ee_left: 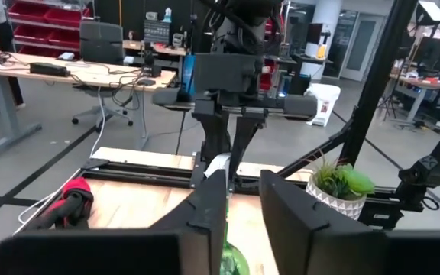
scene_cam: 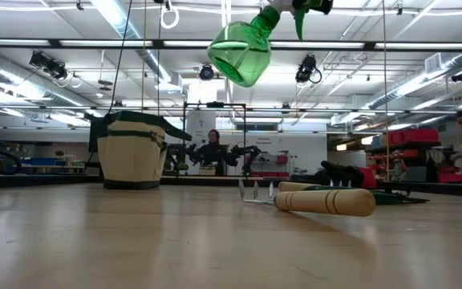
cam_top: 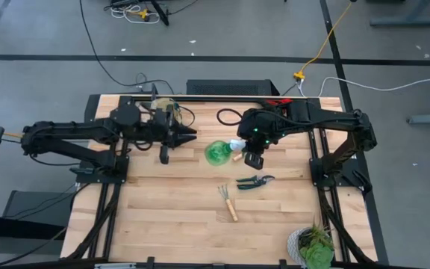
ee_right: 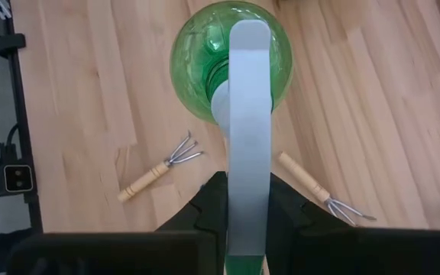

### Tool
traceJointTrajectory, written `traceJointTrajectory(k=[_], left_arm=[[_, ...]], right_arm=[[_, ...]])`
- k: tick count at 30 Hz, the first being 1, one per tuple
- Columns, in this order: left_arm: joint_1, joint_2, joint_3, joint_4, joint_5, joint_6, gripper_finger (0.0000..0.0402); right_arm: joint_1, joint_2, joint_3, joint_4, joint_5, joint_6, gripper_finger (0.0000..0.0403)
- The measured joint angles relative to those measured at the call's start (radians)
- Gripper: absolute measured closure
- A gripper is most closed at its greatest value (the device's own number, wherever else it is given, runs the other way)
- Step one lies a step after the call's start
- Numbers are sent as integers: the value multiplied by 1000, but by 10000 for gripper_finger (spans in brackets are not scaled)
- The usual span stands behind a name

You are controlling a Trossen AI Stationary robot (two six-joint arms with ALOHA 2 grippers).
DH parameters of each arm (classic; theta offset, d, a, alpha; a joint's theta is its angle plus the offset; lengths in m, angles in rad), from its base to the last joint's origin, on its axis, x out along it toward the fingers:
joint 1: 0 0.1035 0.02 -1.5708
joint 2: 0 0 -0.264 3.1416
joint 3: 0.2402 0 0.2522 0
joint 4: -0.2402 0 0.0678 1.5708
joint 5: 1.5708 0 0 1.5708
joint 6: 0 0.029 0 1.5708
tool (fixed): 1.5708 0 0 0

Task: Pick & Place Garden tools in Gardening bag
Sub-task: Put the green spray bottle into the gardening bag

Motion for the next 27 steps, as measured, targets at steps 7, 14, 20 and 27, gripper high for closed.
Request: traceJointTrajectory(k=[7, 14, 20, 27], left_arm=[[0, 80, 0, 119, 21, -25, 257], [0, 144, 0, 150, 44, -52, 218], [0, 207, 0, 223, 43, -55, 191], [0, 258, 0, 249, 44, -82, 160]], right_arm=[[0, 0, 0, 13, 0, 3, 348], [0, 0, 0, 17, 0, 3, 348], [0, 0, 0, 17, 0, 3, 348], [0, 0, 0, 16, 0, 3, 348]])
